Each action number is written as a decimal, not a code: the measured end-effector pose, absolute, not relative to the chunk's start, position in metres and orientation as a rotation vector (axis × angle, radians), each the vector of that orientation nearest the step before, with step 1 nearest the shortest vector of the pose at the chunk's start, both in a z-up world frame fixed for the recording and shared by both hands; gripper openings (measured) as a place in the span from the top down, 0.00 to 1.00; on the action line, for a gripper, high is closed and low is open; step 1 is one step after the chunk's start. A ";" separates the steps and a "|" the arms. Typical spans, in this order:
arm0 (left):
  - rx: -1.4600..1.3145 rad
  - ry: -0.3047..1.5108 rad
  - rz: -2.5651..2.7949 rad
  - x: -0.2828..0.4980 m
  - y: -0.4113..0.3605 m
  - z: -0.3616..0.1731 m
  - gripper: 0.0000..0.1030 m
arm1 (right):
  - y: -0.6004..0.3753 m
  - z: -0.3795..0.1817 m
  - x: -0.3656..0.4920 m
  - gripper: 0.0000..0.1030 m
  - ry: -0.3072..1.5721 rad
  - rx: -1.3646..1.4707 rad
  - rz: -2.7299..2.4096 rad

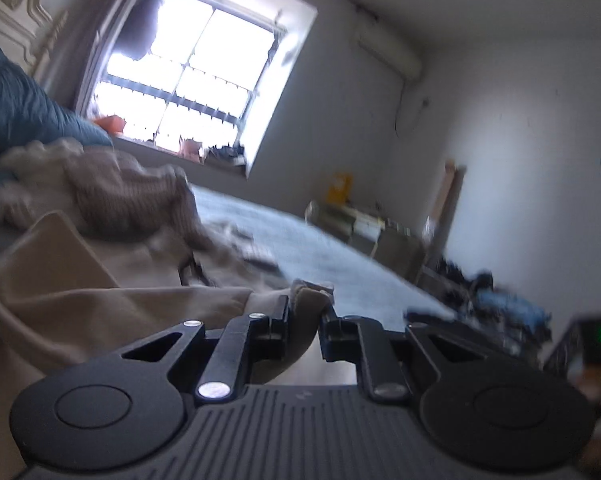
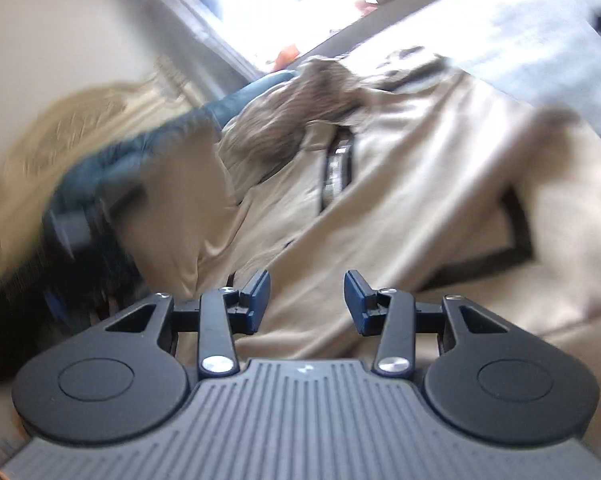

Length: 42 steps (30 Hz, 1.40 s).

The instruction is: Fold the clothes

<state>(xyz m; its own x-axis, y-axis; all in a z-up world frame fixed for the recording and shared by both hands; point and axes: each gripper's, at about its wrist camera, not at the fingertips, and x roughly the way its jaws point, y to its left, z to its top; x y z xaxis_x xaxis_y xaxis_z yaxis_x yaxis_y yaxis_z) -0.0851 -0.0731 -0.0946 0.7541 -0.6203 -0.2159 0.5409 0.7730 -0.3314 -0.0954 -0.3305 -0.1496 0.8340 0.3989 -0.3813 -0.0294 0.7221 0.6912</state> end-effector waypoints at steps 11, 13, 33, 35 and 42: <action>-0.075 0.429 -0.763 -0.106 -0.082 -0.141 0.67 | -0.351 -0.185 -0.085 0.52 0.596 1.060 0.355; -0.070 0.431 -0.803 -0.118 -0.082 -0.140 0.53 | -0.345 -0.184 -0.079 0.52 0.628 1.025 0.340; -0.219 0.551 -0.757 -0.108 -0.029 -0.155 0.41 | -0.303 -0.167 -0.072 0.82 0.748 0.875 0.357; -0.269 0.566 -0.755 -0.106 -0.023 -0.155 0.41 | -0.304 -0.157 -0.075 0.95 0.701 0.843 0.353; -0.345 0.594 -0.738 -0.098 -0.012 -0.159 0.44 | -0.325 -0.116 -0.097 0.96 0.545 0.728 0.312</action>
<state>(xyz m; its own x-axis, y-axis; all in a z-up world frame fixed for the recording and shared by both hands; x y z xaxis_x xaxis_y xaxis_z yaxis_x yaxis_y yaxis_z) -0.0984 -0.0125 -0.1589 0.5882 -0.7134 -0.3810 0.5252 0.6952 -0.4908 -0.0967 -0.3249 -0.1163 0.8175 0.4494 -0.3600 -0.0821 0.7098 0.6996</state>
